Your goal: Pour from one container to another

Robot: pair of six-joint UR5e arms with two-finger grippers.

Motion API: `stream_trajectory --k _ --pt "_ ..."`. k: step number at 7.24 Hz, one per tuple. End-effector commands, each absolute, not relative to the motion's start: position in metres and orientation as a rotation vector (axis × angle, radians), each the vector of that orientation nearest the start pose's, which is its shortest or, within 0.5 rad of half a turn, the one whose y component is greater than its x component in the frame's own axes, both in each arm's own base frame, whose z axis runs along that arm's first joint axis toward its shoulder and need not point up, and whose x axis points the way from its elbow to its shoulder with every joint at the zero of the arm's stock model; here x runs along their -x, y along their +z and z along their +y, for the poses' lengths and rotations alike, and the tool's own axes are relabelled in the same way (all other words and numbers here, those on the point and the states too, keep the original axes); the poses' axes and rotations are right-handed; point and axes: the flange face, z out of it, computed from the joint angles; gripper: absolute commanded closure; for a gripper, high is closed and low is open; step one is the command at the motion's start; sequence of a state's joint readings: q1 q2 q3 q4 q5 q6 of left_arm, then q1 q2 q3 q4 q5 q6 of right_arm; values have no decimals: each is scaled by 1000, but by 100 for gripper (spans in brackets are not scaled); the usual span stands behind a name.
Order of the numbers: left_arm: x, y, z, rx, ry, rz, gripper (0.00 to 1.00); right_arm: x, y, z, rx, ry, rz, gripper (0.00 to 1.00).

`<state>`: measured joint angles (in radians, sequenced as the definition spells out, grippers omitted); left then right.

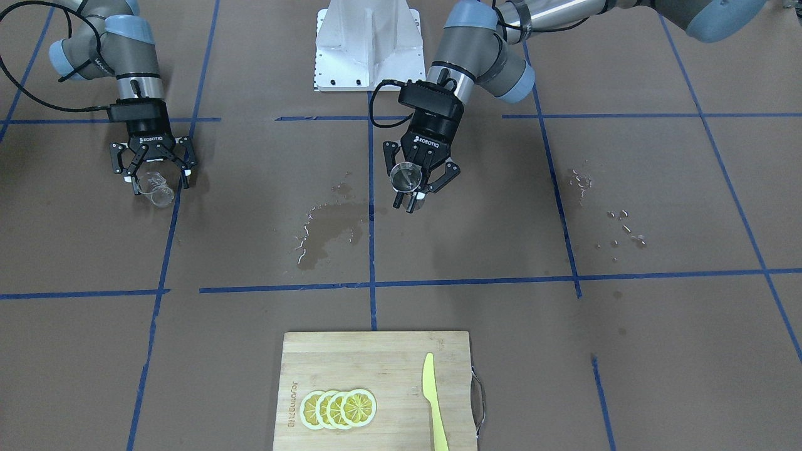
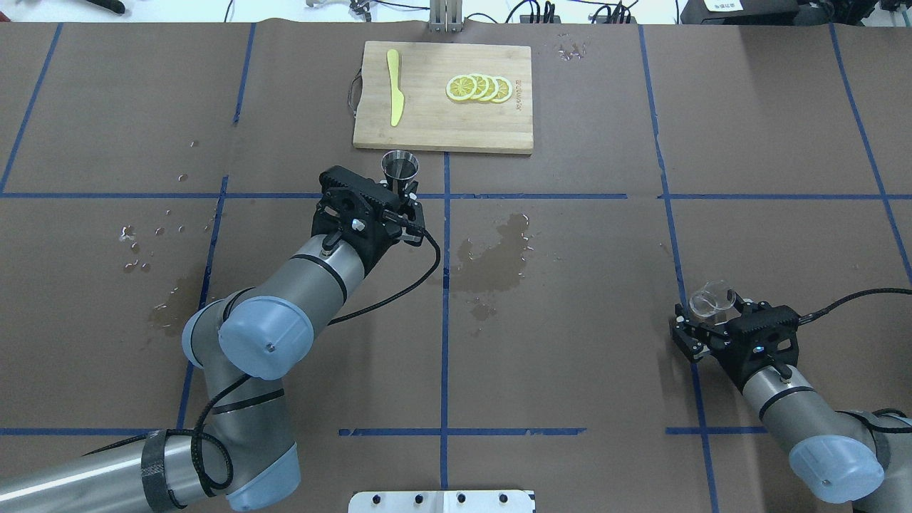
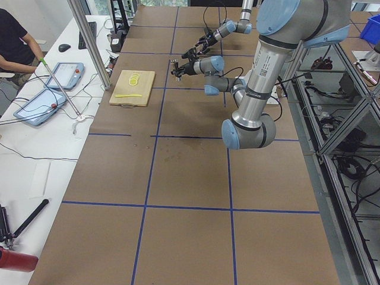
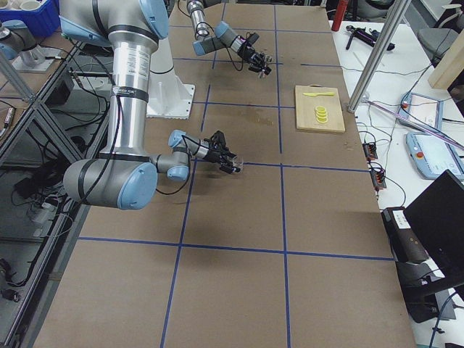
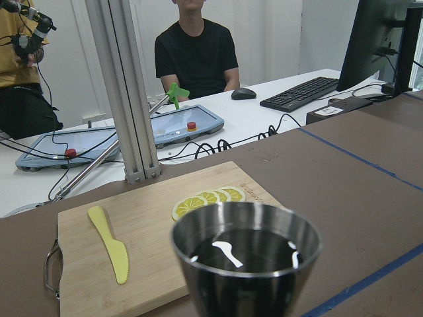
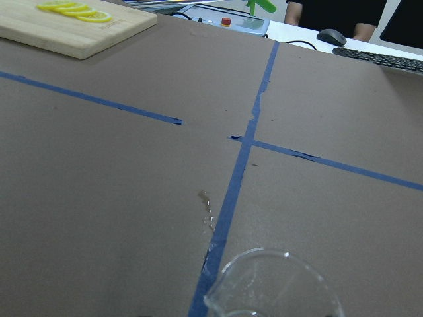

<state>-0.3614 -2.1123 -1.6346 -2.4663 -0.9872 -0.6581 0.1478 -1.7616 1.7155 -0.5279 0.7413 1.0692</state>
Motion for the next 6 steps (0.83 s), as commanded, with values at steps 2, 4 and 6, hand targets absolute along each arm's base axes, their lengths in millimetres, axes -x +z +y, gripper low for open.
stream_trajectory --k 2,4,6 --pt "-524 210 -399 -1226 8 884 100 386 548 -268 -1009 107 -645 36" --pt "-525 210 -399 -1226 9 882 100 384 547 -271 -1010 113 -645 55" --pt "-525 209 -399 -1225 7 883 100 373 543 -273 -1009 133 -717 98"
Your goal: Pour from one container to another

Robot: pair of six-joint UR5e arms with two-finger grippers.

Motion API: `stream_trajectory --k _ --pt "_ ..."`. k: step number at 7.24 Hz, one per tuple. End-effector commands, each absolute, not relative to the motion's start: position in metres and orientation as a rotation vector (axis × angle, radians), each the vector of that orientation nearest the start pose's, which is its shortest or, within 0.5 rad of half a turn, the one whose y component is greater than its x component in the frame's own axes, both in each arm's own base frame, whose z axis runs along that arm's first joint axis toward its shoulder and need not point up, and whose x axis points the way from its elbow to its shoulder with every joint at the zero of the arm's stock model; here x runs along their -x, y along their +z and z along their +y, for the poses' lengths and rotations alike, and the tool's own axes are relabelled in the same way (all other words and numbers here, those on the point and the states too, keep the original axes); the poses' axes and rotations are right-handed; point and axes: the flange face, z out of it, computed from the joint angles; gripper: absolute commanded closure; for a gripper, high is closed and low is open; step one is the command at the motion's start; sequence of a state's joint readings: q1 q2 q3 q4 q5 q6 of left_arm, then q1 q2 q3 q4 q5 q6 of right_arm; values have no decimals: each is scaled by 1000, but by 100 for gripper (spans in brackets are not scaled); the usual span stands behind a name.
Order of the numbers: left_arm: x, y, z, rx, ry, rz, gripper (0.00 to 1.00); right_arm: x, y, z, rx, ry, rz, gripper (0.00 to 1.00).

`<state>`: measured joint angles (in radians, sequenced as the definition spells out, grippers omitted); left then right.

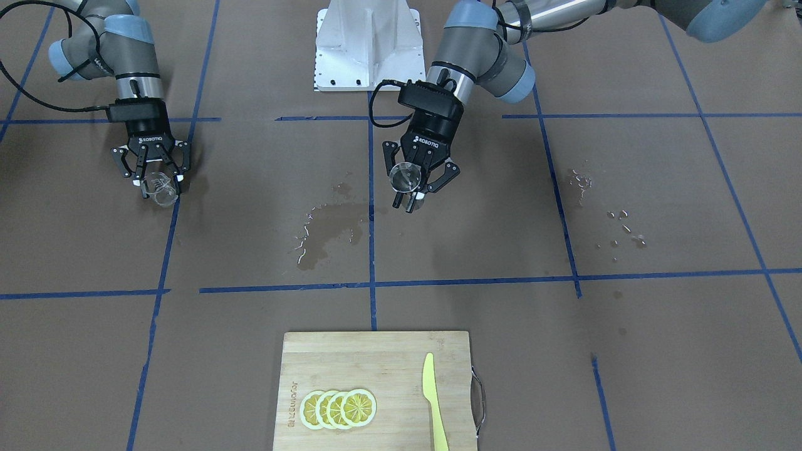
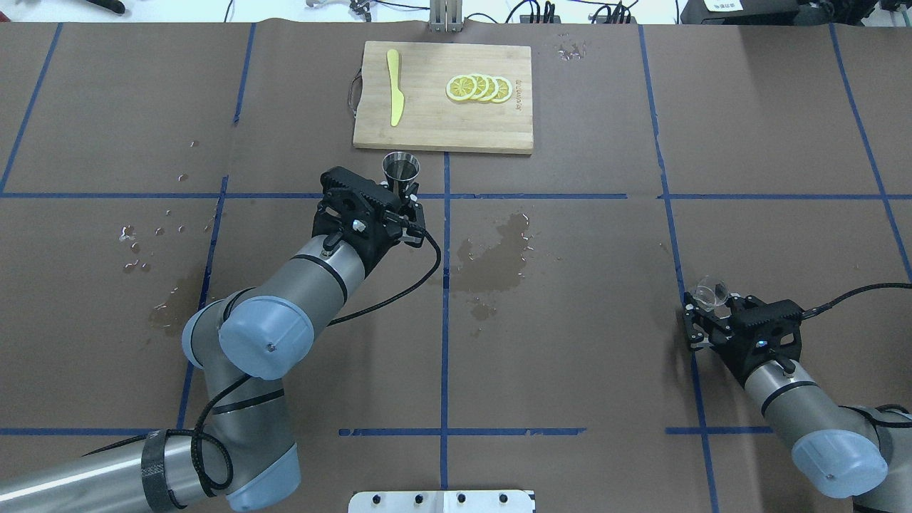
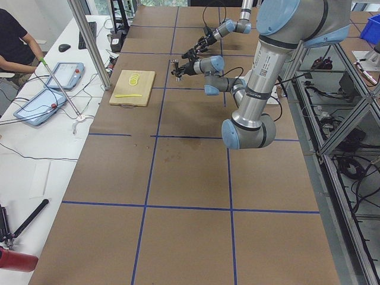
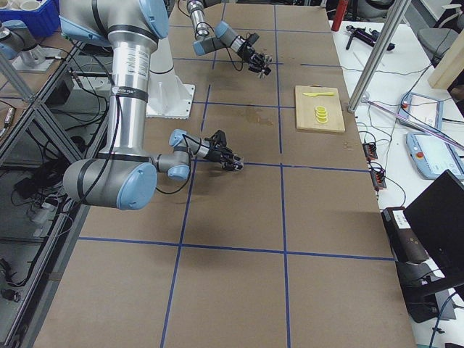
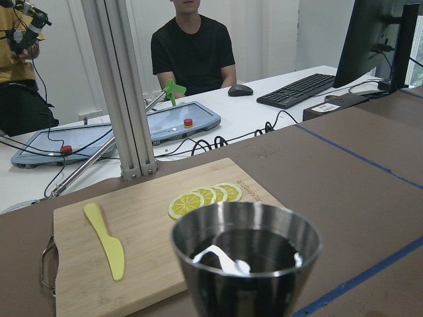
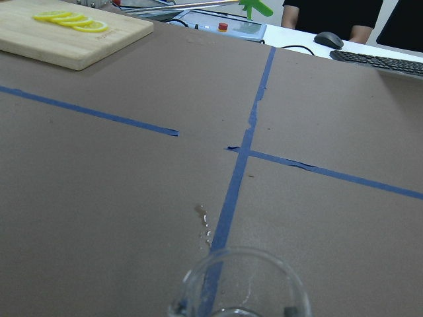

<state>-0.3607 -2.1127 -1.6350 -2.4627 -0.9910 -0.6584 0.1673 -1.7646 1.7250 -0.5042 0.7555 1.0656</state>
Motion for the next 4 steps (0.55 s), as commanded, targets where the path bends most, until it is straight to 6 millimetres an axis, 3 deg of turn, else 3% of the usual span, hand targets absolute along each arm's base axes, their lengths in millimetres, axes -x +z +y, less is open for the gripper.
stream_trajectory --k 1,4 --pt "-525 208 -399 -1226 7 885 100 367 540 -276 -1023 118 -739 100" --pt "-530 210 -395 -1198 54 914 100 367 503 -281 -1038 94 -792 100"
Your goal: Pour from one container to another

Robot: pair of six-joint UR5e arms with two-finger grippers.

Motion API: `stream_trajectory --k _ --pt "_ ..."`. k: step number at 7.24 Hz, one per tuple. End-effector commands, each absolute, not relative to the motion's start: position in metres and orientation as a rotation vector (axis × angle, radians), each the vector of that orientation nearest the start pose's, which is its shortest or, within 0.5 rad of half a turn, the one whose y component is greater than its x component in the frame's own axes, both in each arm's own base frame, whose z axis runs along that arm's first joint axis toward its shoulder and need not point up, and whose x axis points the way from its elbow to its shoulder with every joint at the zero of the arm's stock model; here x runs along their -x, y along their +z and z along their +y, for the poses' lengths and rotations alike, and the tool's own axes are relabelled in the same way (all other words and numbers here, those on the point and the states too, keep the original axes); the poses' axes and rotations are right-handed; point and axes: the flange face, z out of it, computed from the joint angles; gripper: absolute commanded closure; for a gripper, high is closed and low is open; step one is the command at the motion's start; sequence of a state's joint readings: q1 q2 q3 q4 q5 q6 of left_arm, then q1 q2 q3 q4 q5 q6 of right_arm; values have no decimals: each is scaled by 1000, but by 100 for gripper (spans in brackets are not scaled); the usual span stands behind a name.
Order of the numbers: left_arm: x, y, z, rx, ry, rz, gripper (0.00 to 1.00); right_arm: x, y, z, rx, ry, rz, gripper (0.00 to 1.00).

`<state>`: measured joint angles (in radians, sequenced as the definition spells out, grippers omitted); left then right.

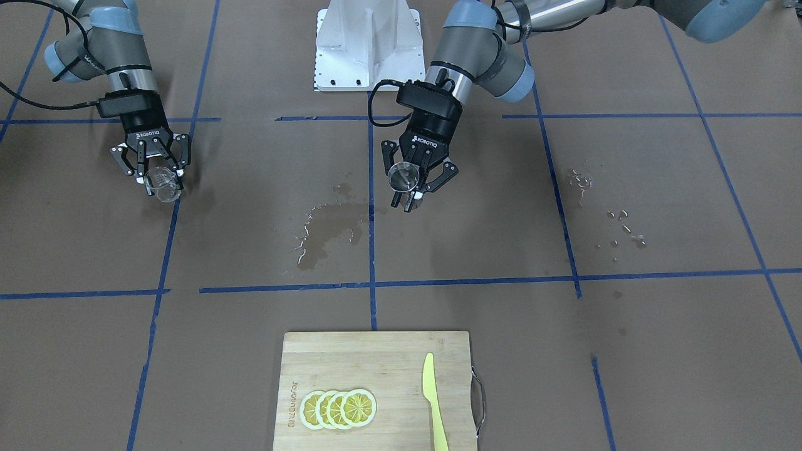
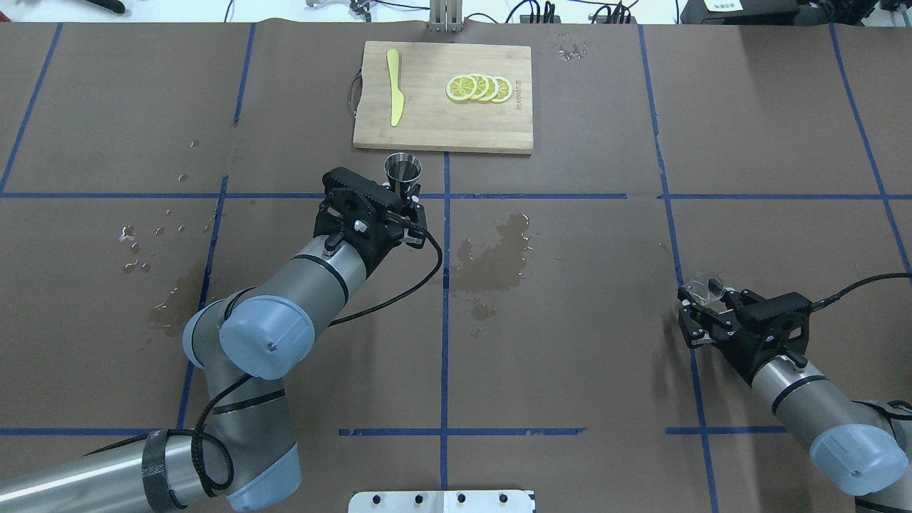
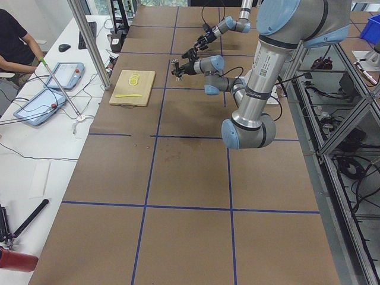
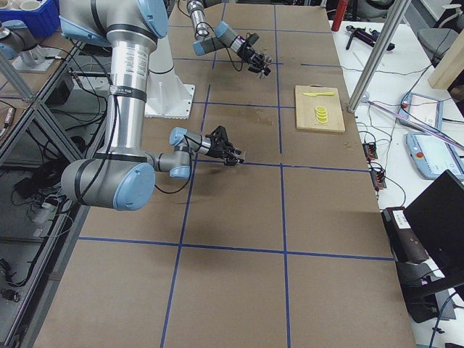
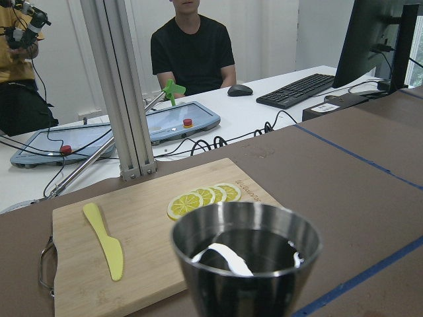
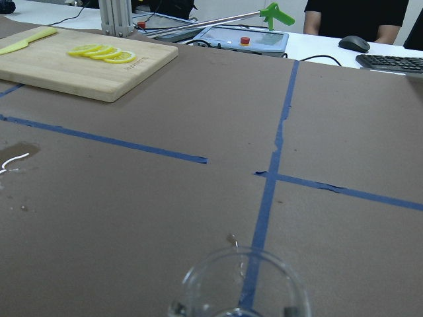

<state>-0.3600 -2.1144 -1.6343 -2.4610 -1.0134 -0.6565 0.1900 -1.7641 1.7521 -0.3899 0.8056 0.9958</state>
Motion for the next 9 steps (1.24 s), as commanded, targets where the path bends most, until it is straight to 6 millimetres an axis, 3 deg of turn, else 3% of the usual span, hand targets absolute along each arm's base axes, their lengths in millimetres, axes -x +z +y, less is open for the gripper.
stream_trajectory --k 1,2,5,6,8,9 --pt "-531 210 -394 -1194 60 919 100 365 487 -293 -1085 23 -757 100" --pt "-534 211 -392 -1199 113 913 100 366 458 -310 -1149 -45 -720 100" --pt "-537 204 -388 -1211 198 924 100 368 412 -349 -1086 -126 -878 100" --pt "-540 196 -387 -1206 209 945 100 379 380 -361 -1087 -165 -874 100" --pt "-541 179 -380 -1198 257 1062 100 366 300 -376 -1041 -256 -777 100" --pt "-547 184 -381 -1214 245 1105 100 360 274 -379 -1052 -320 -709 100"
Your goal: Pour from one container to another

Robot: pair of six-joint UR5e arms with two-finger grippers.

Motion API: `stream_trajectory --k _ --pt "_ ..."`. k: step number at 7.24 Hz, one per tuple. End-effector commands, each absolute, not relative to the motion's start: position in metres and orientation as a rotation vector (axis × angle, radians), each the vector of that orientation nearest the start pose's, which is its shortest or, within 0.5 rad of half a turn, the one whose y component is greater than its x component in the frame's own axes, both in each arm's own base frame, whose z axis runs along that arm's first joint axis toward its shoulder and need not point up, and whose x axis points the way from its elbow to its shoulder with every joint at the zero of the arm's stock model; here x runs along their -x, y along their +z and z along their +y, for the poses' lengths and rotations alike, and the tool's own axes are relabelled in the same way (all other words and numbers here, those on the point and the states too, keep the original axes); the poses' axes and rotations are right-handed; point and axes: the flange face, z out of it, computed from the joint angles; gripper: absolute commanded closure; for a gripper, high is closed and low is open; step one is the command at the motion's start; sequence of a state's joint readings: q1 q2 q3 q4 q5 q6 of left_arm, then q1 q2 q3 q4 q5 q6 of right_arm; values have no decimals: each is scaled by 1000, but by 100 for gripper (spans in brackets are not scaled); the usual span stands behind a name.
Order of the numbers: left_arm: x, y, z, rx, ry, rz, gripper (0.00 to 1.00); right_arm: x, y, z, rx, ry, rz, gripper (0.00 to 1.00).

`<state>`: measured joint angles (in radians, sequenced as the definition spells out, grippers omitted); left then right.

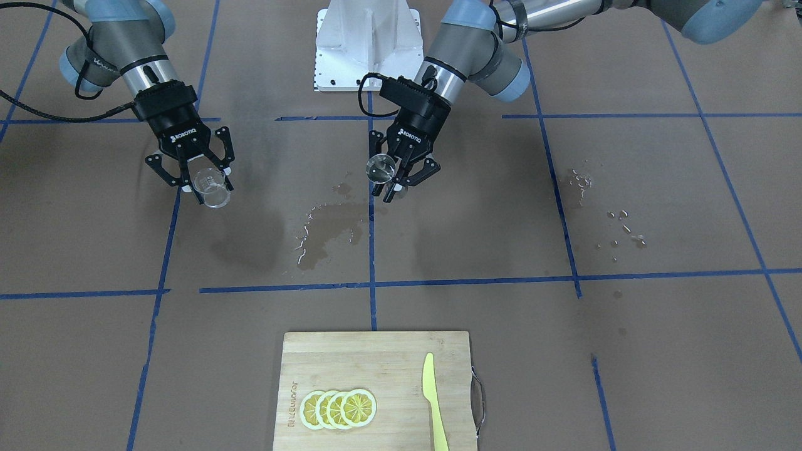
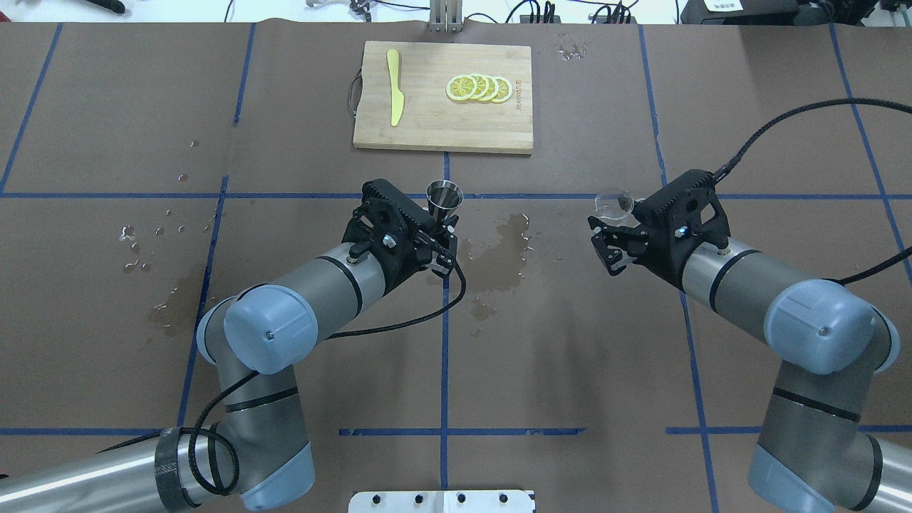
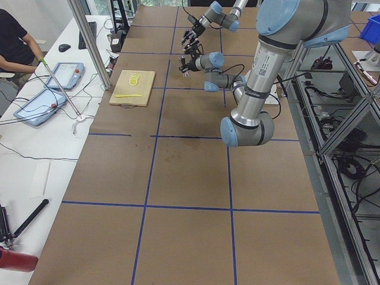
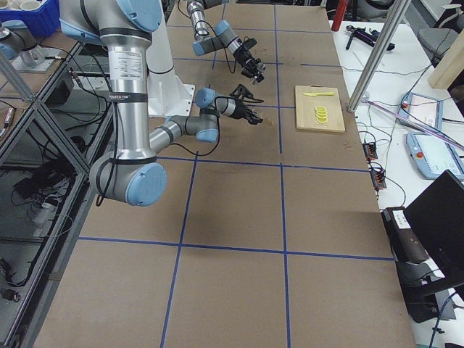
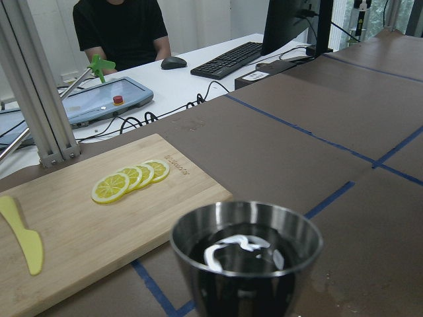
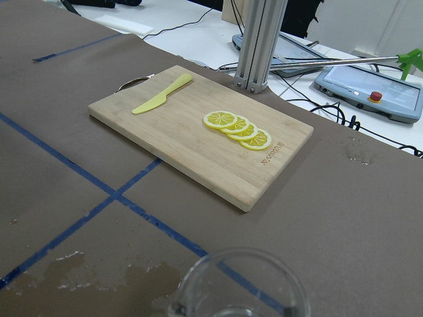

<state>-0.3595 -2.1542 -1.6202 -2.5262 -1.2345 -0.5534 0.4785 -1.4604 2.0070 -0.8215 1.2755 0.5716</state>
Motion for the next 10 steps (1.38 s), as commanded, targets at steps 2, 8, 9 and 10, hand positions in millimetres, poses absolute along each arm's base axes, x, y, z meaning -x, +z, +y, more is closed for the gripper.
stream_trajectory --k 2,8,9,10 --pt "-565 186 -387 -1220 240 1115 100 360 240 -381 -1062 -352 -686 100" --pt "-582 170 -391 -1213 243 1128 100 364 169 -412 -1132 -511 -456 100" --pt "-583 171 -391 -1212 247 1128 100 368 150 -416 -1125 -551 -408 100" --pt "-582 170 -390 -1213 247 1132 100 370 149 -417 -1116 -557 -389 100"
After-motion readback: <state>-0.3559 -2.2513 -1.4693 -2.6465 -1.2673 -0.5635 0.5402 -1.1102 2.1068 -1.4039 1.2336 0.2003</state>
